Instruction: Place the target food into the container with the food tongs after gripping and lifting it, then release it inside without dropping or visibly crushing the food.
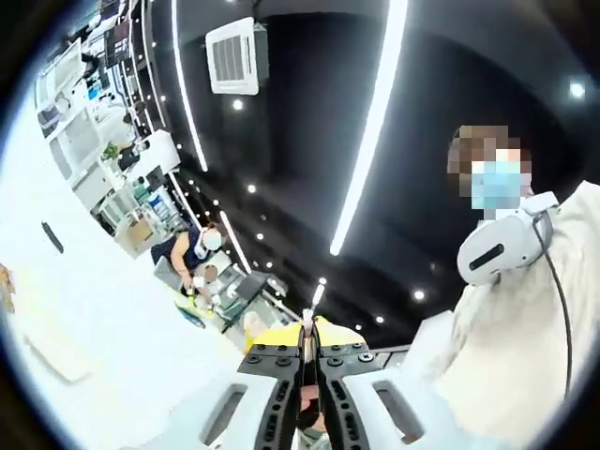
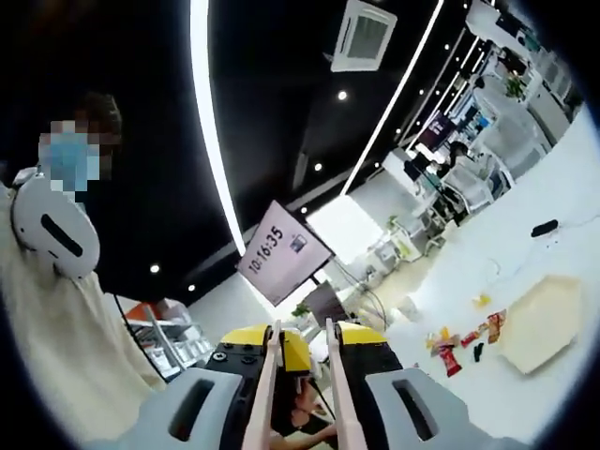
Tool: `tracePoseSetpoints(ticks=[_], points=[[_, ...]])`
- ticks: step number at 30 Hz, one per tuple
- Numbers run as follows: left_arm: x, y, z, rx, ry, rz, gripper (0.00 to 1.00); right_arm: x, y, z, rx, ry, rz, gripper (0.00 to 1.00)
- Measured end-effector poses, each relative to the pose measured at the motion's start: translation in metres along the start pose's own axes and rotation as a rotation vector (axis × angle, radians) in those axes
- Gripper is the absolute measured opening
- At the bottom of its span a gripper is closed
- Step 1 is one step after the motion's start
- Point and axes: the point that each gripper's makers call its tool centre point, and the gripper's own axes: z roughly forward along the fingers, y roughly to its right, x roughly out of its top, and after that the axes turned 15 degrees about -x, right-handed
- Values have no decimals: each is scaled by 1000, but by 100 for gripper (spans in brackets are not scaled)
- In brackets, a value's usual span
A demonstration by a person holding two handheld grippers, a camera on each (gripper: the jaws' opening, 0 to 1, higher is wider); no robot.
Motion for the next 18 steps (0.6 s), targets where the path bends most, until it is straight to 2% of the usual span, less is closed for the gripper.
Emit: tracePoseSetpoints(ticks=[5, 11, 15, 17, 18], points=[[1, 6, -17, 6, -24, 0, 1, -14, -8, 8, -7, 1, -29, 26], [9, 14, -40, 6, -48, 8, 2, -29, -16, 27, -36, 9, -12, 26], [19, 20, -56, 0, -55, 16, 5, -29, -18, 35, -64, 39, -1, 27], [28, 21, -69, 23, -59, 49, 3, -29, -18, 39, -86, 53, -10, 27], [32, 20, -75, 44, -81, 97, 1, -30, -18, 42, -98, 50, -18, 27]])
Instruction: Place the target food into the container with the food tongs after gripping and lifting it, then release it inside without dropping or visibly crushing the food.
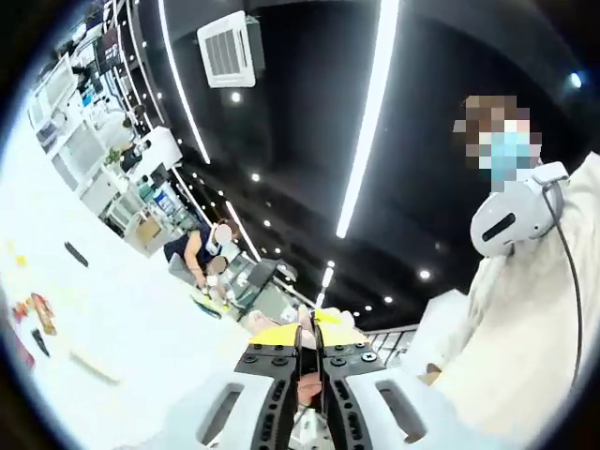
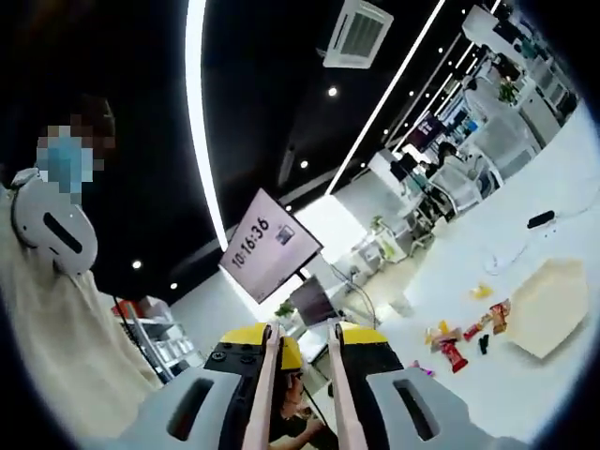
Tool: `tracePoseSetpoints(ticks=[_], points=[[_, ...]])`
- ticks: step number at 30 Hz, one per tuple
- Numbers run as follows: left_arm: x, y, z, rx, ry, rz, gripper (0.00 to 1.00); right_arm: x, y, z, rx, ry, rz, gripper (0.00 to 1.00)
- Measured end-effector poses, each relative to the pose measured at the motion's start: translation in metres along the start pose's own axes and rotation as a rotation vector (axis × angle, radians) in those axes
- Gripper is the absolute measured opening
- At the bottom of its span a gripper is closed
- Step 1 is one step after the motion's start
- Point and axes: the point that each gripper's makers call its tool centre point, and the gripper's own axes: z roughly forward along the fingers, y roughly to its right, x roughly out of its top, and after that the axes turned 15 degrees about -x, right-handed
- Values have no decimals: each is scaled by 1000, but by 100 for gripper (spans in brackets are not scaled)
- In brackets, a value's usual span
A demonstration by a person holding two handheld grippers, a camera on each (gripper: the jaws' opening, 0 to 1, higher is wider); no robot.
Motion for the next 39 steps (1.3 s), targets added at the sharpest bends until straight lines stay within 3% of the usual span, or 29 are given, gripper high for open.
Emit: tracePoseSetpoints(ticks=[5, 8, 13, 18, 20, 23, 25, 31, 39], points=[[-4, -6, -20, 49, -83, 9, 6, -9, -4, 9, -38, 0, -33, 28], [-13, -15, -37, 114, -154, 20, 10, -13, -5, 15, -48, 2, -33, 27], [-15, -28, -61, 236, -193, 85, 15, -43, 3, 32, -76, -141, -144, 27], [-19, -40, -84, 361, -242, 133, 26, -60, 7, 52, -78, -219, -189, 27], [-17, -47, -97, 430, -254, 175, 29, -65, 9, 58, -69, -247, -198, 27], [-14, -53, -105, 476, -241, 188, 35, -70, 14, 64, -64, -284, -219, 27], [-15, -60, -116, 538, -275, 209, 37, -72, 20, 70, -53, -308, -232, 27], [-14, -70, -124, 619, -297, 220, 43, -73, 42, 80, -59, -367, -327, 27], [-6, -78, -121, 687, -277, 244, 32, -67, 72, 84, -86, -386, -402, 27]])
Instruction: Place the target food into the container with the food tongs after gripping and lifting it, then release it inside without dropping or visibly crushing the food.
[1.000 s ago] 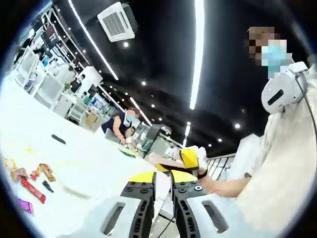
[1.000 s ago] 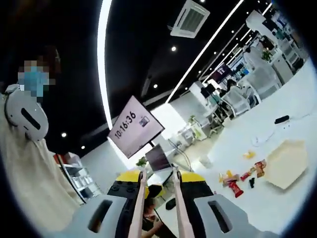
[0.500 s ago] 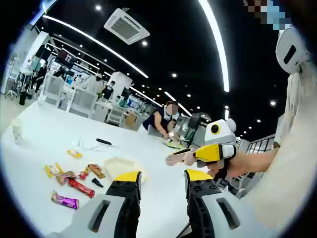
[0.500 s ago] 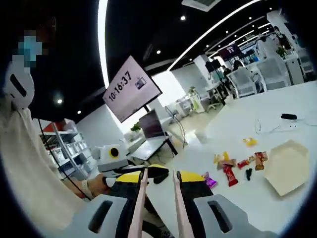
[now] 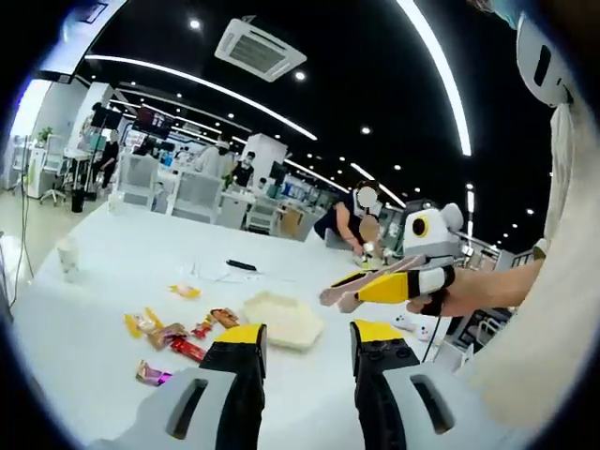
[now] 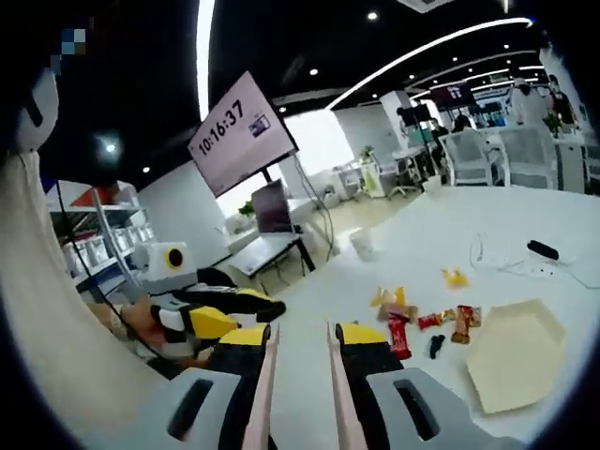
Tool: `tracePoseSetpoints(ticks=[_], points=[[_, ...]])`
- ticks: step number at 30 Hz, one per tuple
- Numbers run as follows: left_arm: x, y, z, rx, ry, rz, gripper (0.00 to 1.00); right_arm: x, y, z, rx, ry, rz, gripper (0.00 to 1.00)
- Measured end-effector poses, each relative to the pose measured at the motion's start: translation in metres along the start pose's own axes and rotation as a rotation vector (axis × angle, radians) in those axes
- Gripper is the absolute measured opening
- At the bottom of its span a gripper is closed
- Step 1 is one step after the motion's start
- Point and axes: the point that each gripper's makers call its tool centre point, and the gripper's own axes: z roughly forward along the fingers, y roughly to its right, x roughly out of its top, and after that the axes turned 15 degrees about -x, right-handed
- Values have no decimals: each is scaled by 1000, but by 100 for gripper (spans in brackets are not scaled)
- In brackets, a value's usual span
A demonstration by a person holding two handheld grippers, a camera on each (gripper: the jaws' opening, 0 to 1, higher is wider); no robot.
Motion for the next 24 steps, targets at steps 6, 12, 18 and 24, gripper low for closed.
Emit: tracePoseSetpoints(ticks=[6, 12, 18, 24], points=[[-4, -1, 16, 21, -15, -25, 33, -17, 21, 3, -15, -64, -74, 27], [1, -9, 32, 83, -24, -7, 32, -24, 34, 1, -17, -78, -98, 27], [1, -6, 48, 87, -31, -8, 31, -24, 35, -5, 73, -53, -67, 28], [-1, -10, 61, 108, -46, -25, 32, -30, 50, -6, 64, -78, -26, 28]])
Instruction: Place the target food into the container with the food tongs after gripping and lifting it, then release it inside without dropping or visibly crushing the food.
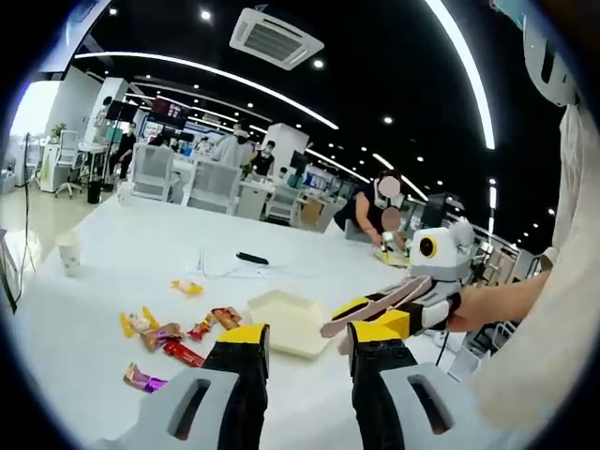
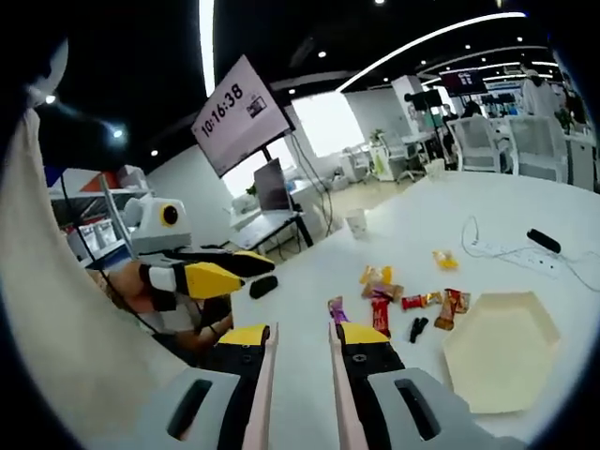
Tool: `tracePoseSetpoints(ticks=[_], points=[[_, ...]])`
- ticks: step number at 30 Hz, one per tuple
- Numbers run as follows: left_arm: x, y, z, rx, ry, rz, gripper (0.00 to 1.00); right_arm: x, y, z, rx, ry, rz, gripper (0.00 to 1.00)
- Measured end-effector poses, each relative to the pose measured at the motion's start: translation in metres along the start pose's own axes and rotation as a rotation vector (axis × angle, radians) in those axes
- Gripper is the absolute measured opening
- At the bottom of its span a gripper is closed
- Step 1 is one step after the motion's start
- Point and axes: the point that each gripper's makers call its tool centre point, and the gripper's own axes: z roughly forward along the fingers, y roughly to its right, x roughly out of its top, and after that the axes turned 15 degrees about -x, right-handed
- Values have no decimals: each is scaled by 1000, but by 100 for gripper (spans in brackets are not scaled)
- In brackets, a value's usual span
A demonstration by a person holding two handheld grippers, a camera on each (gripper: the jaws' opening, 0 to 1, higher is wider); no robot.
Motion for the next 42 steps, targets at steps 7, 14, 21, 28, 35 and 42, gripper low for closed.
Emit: tracePoseSetpoints(ticks=[7, 14, 21, 28, 35, 42], points=[[8, -2, 15, 18, 9, 13, 33, -1, 15, 0, -15, -24, -1, 28], [4, 9, 24, 20, 1, 13, 32, -2, 20, -8, -9, -13, 4, 28], [-3, 17, 26, 37, 3, 8, 32, -12, 22, -14, -3, -19, 7, 28], [-6, 17, 22, 53, 30, -7, 32, -15, 21, -16, -14, -32, 8, 28], [-5, 11, 11, 52, 32, -6, 32, -9, 28, -5, -77, -27, 15, 28], [-5, 0, -17, 64, 34, 2, 33, -5, 19, 16, -105, -41, -5, 28]])
